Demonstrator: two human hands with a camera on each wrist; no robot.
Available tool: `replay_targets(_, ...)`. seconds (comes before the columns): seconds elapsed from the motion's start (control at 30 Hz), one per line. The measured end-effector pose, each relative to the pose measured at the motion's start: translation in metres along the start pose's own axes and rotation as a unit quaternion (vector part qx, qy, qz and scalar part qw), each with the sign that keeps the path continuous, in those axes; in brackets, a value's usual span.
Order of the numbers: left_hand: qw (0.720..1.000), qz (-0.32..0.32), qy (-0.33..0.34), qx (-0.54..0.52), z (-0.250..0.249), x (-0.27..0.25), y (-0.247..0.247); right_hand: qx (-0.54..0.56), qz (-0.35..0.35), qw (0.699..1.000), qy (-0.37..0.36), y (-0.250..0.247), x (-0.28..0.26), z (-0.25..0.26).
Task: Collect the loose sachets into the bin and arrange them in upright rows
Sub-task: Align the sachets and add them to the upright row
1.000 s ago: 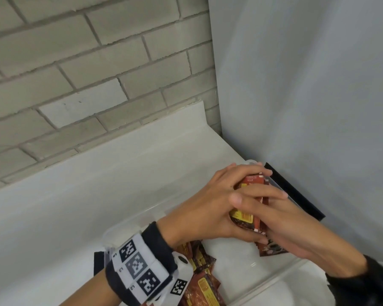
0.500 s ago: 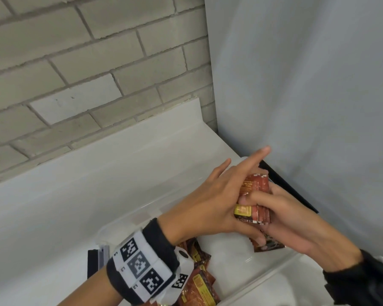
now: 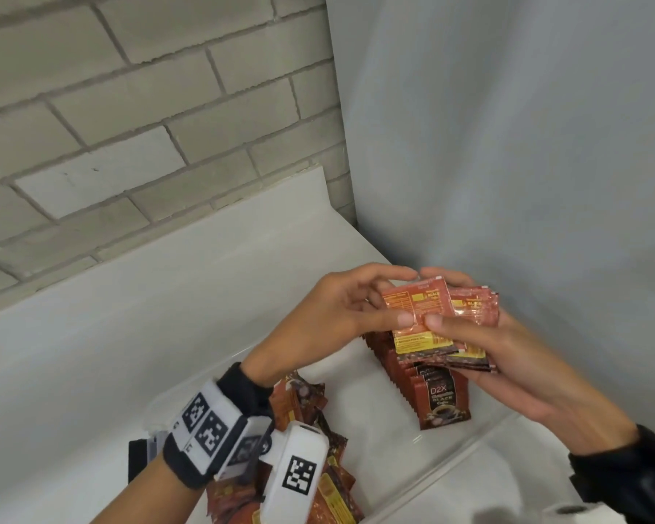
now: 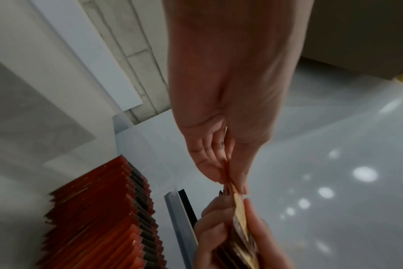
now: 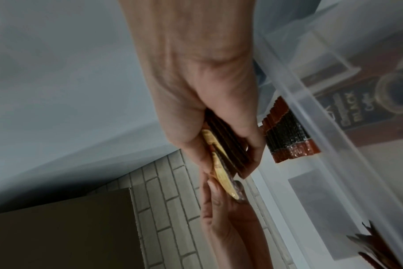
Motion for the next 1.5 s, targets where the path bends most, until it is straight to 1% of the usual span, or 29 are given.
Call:
replay_targets(0.1,0.999,-0.01,-0.001,-0.037,0.001,-0.001,0.0,0.015,0.017,1.0,-0.003,0.003,-0.001,0.0)
replay_targets(0.17,0.998,-0.02,0.015,-0.057,0.001,-0.003,-0.002,0.014,0.032,0.999,-0.002,0.006,-0.002,0.0)
replay_targets(0.23,0.996,-0.024,0.051,-0.064,-0.001,-0.006,-0.005,0.014,0.045,0.999,-0.007,0.007,-0.002,0.001)
replay_targets(0.3,0.994,-0.02,0.097,-0.054,-0.004,-0.009,-0.007,0.029,0.047,0.998,0.006,0.007,-0.001,-0.001)
replay_targets(0.4,0.989,-0.011,0.138,-0.047,-0.005,-0.014,-0.01,0.035,0.053,0.998,0.027,0.007,0.002,-0.003)
replay_targets(0.47,0.987,-0.01,0.151,-0.058,-0.005,-0.016,-0.011,-0.001,0.029,0.998,0.051,0.009,0.007,-0.001)
replay_targets(0.5,0.986,-0.007,0.154,-0.065,-0.005,-0.017,-0.012,-0.032,0.0,0.998,0.058,0.009,0.01,0.001)
replay_targets(0.53,0.985,-0.002,0.156,-0.075,-0.005,-0.018,-0.012,-0.052,-0.014,0.996,0.065,0.007,0.012,0.001)
replay_targets(0.67,0.984,0.014,0.153,-0.093,-0.004,-0.018,-0.012,-0.008,0.087,0.994,0.066,0.008,0.005,-0.004)
replay_targets(0.73,0.985,0.014,0.149,-0.082,-0.003,-0.017,-0.011,-0.001,0.092,0.994,0.057,0.004,0.008,-0.007)
replay_targets(0.83,0.99,0.012,0.122,-0.066,-0.001,-0.016,-0.01,-0.009,0.092,0.995,0.038,0.0,0.013,-0.006)
replay_targets(0.93,0.993,0.019,0.1,-0.051,0.001,-0.016,-0.01,0.003,0.108,0.993,0.041,0.002,0.007,-0.007)
replay_targets(1.07,0.995,0.027,0.091,-0.009,0.003,-0.017,-0.011,-0.018,0.081,0.996,0.02,0.004,0.006,-0.005)
replay_targets(1.17,0.998,-0.003,0.042,-0.036,0.001,-0.018,-0.011,-0.01,0.056,0.998,0.004,0.003,0.007,-0.004)
replay_targets(1.23,0.999,-0.01,0.016,-0.045,-0.002,-0.019,-0.011,-0.013,0.046,0.999,-0.002,0.002,0.007,-0.004)
replay_targets(1.4,0.999,0.047,0.021,-0.007,-0.009,-0.017,-0.008,-0.009,0.05,0.999,-0.017,0.005,0.004,-0.005)
replay_targets(1.47,0.996,0.073,0.039,0.029,-0.01,-0.015,-0.009,0.042,0.038,0.997,-0.048,0.005,0.002,-0.001)
replay_targets(1.5,0.993,0.097,0.05,0.052,-0.01,-0.014,-0.008,0.074,0.025,0.994,-0.071,0.003,0.001,0.001)
Point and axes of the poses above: each hand's wrist, its own x-axis towards the middle knuckle, its own y-axis out of the palm, z = x × y, the point moved 4 cm from there along x, towards the middle knuckle, and after that the axes turned 14 degrees about y, right-handed, at the moved point
